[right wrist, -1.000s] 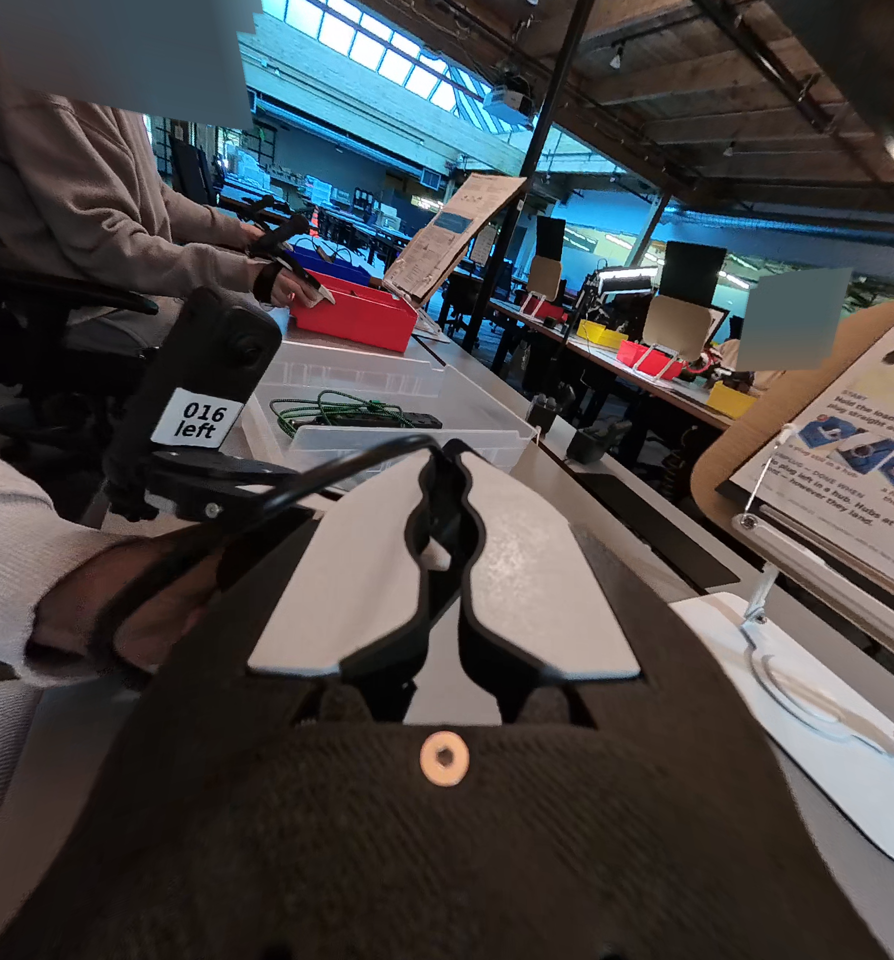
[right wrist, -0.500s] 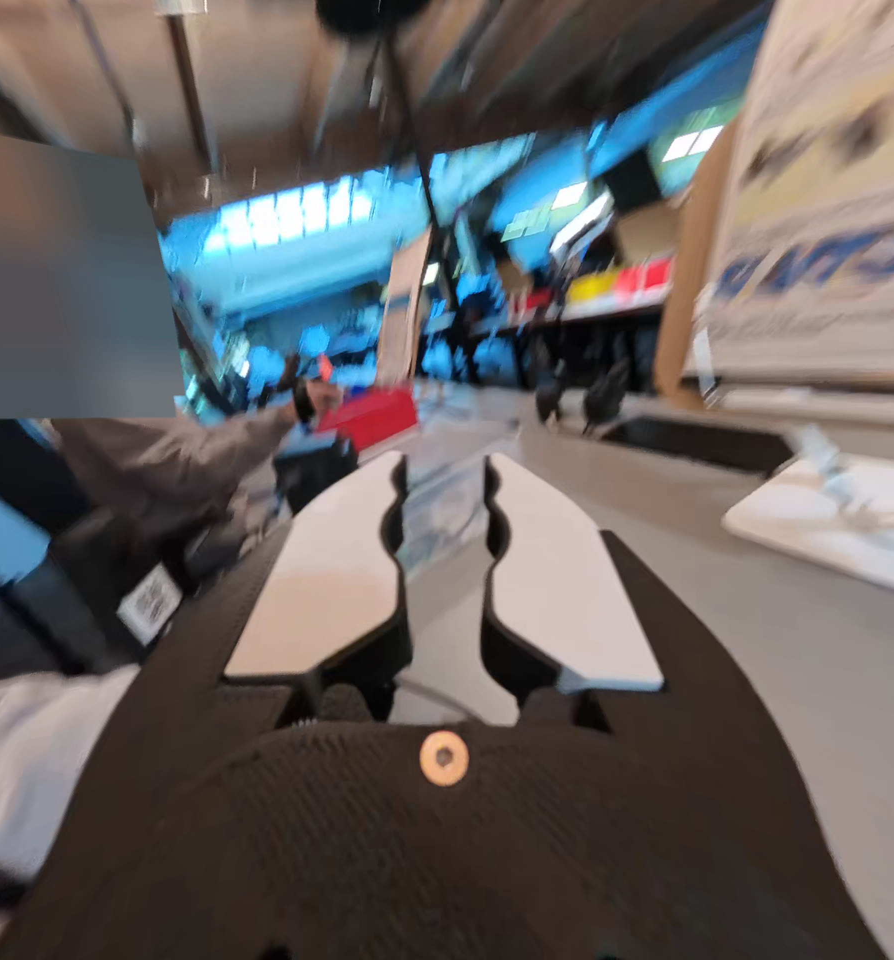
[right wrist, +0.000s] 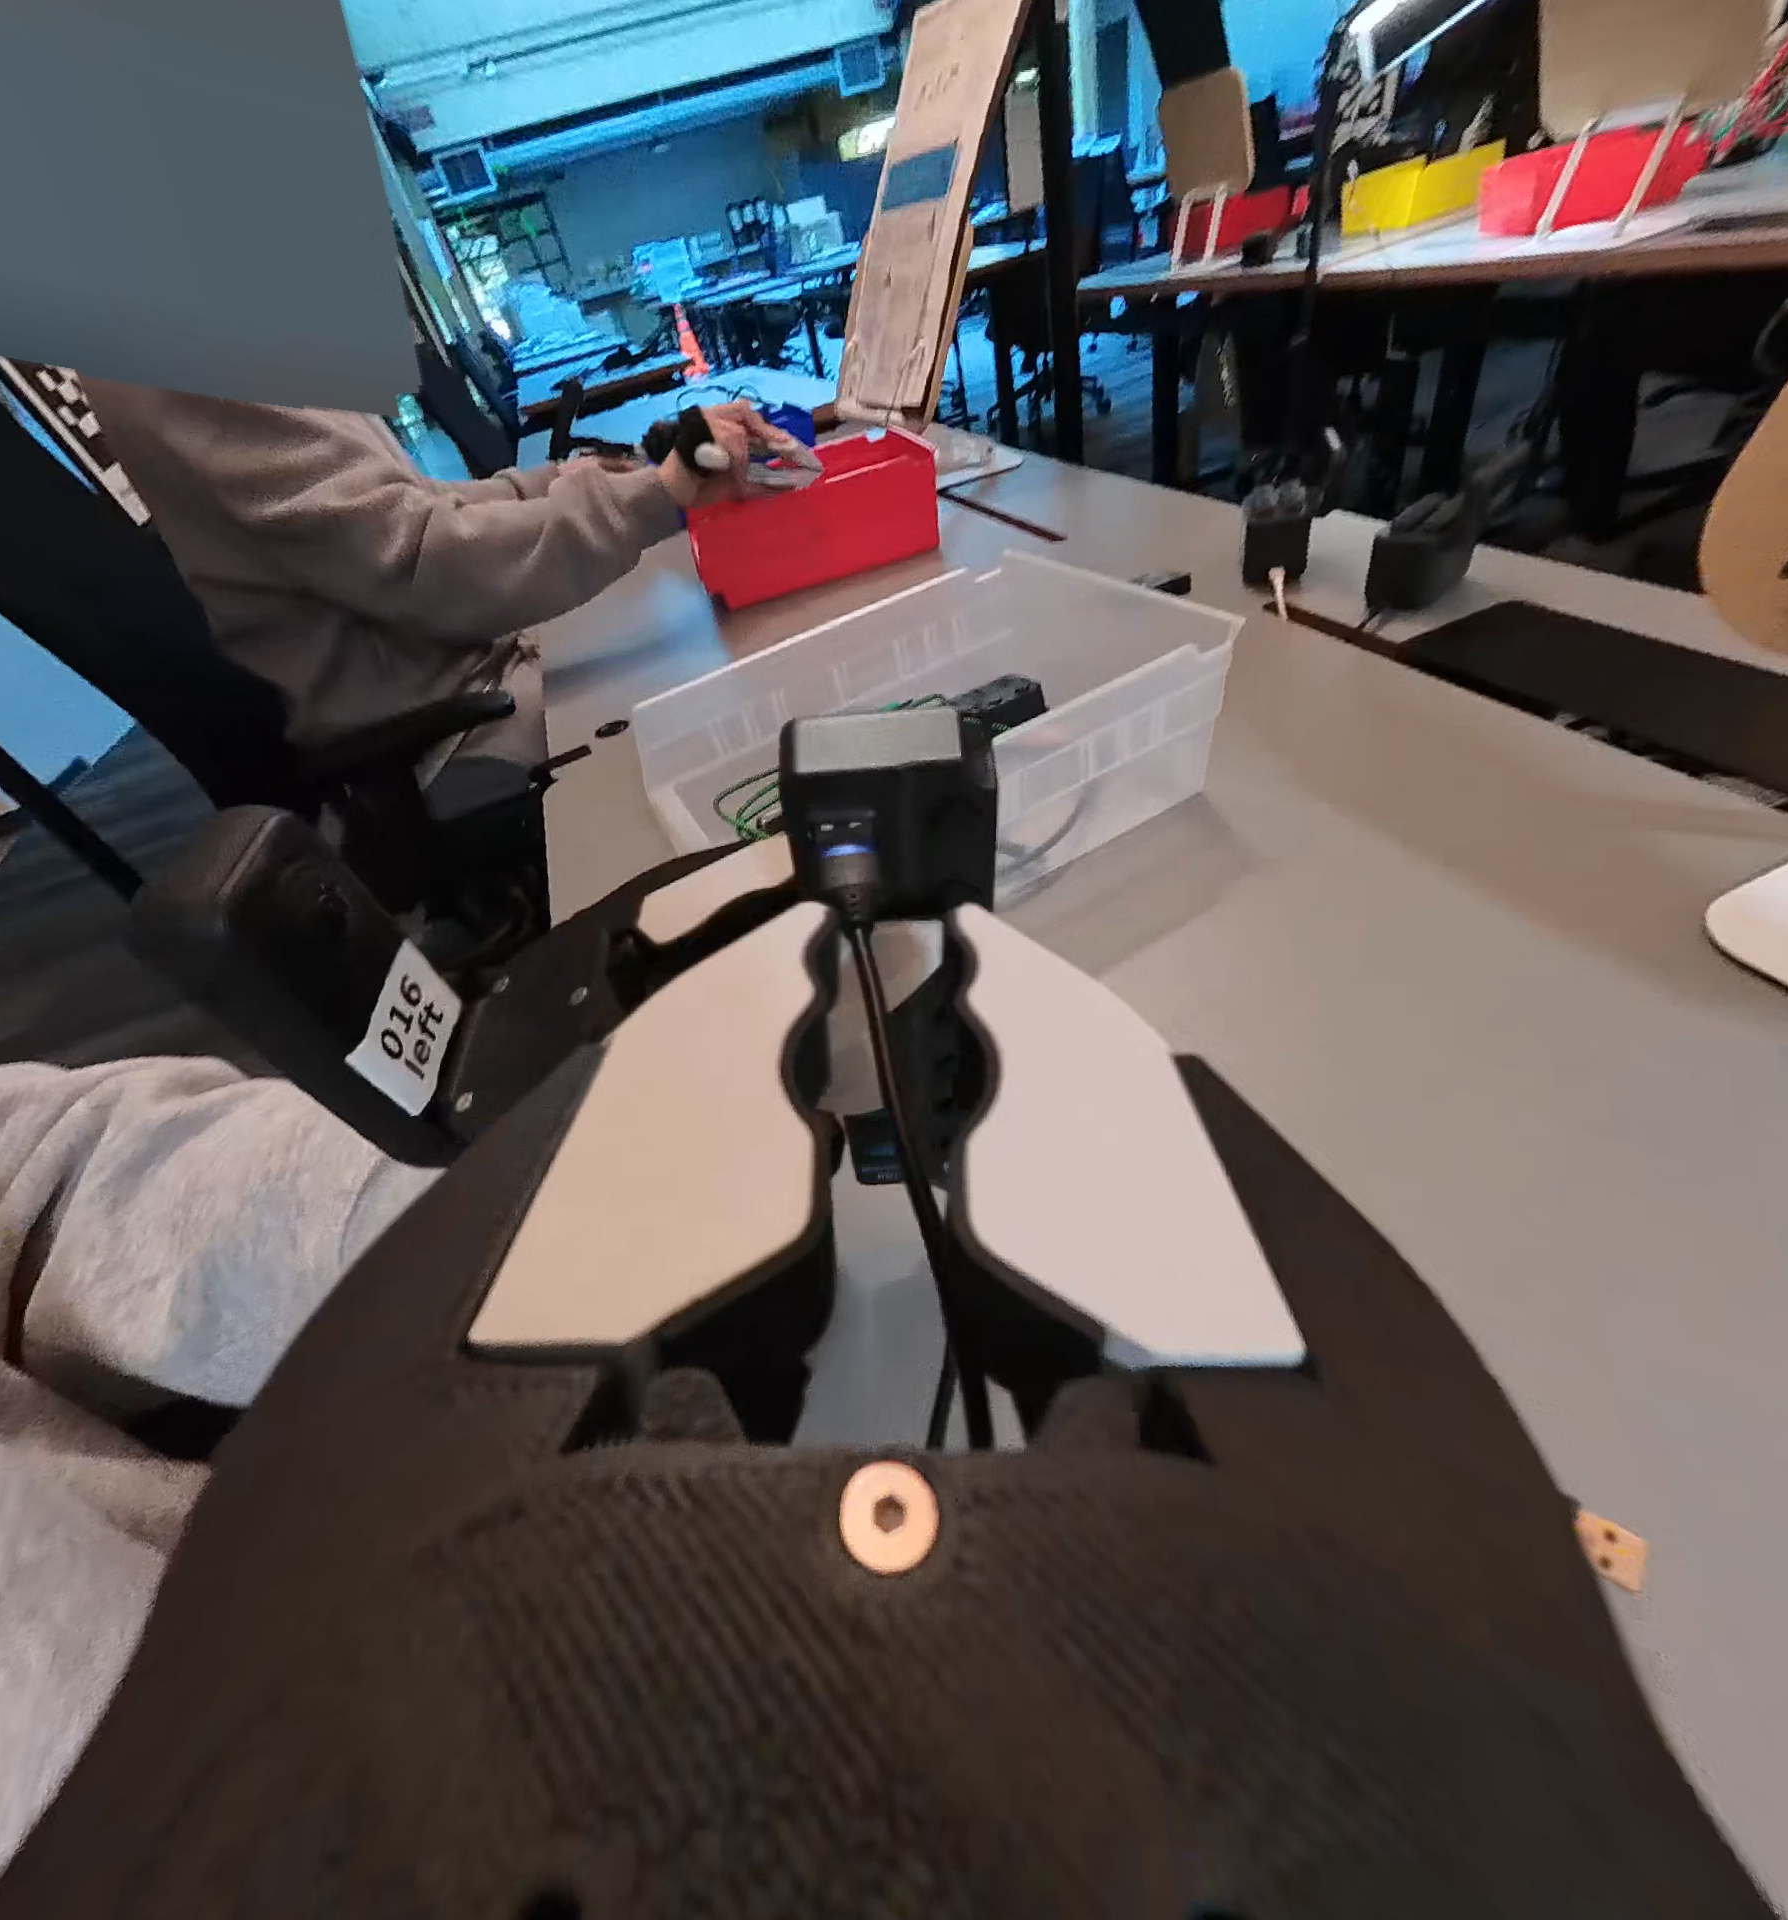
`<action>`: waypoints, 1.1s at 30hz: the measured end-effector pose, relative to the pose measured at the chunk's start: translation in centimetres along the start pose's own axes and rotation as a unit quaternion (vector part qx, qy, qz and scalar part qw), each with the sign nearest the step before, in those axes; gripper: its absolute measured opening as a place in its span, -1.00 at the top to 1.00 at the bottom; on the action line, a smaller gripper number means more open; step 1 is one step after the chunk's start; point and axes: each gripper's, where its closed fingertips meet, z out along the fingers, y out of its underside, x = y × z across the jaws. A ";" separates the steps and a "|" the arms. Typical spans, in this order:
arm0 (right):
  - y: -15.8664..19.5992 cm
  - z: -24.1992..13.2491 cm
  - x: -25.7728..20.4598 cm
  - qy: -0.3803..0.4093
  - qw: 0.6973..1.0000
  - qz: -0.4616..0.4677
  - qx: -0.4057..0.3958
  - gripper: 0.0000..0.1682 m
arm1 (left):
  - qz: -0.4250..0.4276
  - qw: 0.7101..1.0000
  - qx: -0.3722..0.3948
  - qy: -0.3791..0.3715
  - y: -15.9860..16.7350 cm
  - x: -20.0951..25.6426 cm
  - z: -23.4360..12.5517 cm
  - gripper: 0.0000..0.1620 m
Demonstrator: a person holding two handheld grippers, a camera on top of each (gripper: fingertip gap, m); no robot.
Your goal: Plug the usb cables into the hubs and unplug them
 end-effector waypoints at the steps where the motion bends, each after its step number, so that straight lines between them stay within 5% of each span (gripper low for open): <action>1: 0.2 0.0 -0.1 -0.008 1.000 0.003 -0.007 0.83 | 0.000 1.000 -0.001 0.001 0.0 0.0 0.0 0.69; 33: 0.6 -0.2 -0.8 -0.012 0.999 -0.034 -0.019 0.95 | 0.065 0.997 -0.031 -0.017 0.6 0.6 -0.2 0.64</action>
